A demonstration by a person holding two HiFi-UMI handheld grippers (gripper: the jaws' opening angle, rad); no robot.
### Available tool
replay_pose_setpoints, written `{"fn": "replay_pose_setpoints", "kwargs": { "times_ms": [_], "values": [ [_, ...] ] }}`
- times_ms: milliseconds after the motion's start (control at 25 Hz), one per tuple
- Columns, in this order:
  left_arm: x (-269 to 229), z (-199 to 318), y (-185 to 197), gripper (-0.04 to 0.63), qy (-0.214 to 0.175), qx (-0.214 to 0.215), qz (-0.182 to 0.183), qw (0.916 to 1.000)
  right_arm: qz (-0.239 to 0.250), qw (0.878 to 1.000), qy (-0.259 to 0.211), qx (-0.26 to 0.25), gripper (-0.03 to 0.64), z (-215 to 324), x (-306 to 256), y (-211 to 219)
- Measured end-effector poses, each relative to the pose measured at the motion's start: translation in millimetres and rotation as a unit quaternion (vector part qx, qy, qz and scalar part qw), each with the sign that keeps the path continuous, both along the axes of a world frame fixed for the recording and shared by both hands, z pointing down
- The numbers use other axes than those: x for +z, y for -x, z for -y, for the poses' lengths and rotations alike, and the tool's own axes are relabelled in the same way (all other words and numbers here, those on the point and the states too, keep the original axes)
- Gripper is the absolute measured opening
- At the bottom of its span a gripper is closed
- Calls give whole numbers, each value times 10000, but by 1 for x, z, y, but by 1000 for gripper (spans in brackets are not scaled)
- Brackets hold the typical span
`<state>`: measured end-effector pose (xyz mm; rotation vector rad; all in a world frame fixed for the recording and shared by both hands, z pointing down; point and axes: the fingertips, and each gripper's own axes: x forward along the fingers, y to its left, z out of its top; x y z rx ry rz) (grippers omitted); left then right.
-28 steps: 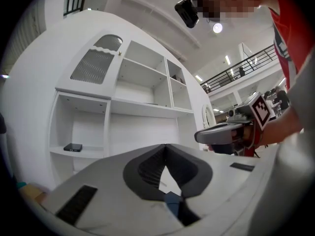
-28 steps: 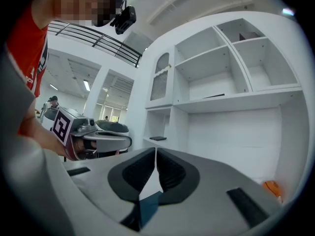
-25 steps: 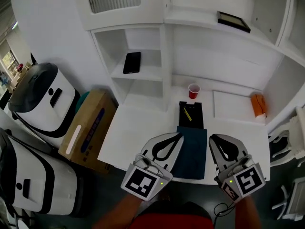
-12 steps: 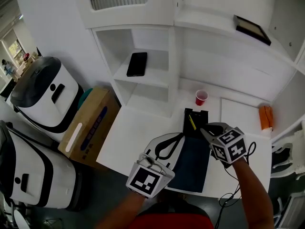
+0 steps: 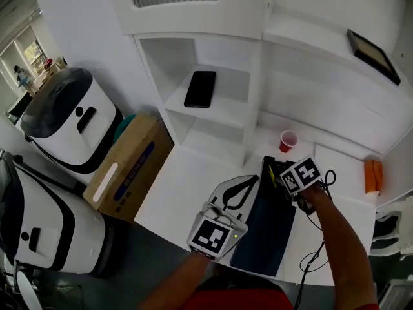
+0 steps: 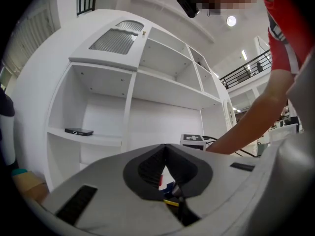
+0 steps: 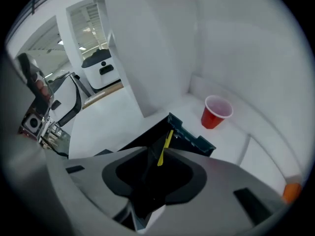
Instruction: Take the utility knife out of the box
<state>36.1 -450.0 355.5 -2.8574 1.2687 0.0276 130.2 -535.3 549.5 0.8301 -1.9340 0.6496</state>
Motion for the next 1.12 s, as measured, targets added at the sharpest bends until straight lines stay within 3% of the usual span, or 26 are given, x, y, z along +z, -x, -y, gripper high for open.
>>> {"fn": "replay_pose_setpoints", "kwargs": {
  "times_ms": [120,480,800,1040,1120],
  "values": [
    [8,13,-6,8,-152,35,130,9998,-91,9991,389,149,124,10,19,3],
    [29,24,-8,8,-52,8,274,9996,-464,9905,1197,495,124,25,66,7],
    [31,21,-4,8,44,-11,181,9998,-898,9871,1247,459,124,29,75,6],
    [36,19,-2,8,52,-28,207,9998,-790,9873,1291,480,40,18,73,14],
    [36,18,-2,8,64,-28,198,9998,-785,9891,1148,475,38,22,74,14]
  ]
}}
